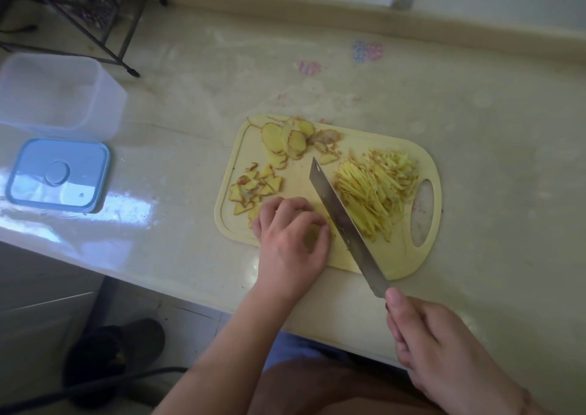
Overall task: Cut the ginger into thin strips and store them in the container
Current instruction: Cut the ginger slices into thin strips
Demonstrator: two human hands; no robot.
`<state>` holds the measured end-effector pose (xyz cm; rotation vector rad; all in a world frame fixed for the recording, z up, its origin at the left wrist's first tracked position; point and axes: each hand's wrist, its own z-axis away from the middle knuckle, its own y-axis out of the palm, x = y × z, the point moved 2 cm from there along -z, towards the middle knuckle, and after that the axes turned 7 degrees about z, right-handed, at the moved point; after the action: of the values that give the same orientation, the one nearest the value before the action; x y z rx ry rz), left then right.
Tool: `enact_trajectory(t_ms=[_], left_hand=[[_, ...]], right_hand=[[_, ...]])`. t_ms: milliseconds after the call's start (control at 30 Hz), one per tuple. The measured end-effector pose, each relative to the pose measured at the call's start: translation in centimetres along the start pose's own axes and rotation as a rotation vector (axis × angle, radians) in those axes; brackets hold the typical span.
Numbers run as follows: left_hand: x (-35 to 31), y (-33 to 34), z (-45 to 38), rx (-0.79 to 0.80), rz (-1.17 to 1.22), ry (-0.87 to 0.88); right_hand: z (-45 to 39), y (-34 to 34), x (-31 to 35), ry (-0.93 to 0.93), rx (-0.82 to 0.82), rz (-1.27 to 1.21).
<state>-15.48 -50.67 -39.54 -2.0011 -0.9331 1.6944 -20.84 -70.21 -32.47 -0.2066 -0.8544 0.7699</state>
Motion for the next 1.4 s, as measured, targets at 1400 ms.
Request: enact_trajectory(t_ms=[1400], left_hand=[[1.0, -1.1, 0.9, -0.047, 0.048, 0.142]], right_hand=[[-1.0, 0.4, 0.8, -0.067, -0.08, 0.027]])
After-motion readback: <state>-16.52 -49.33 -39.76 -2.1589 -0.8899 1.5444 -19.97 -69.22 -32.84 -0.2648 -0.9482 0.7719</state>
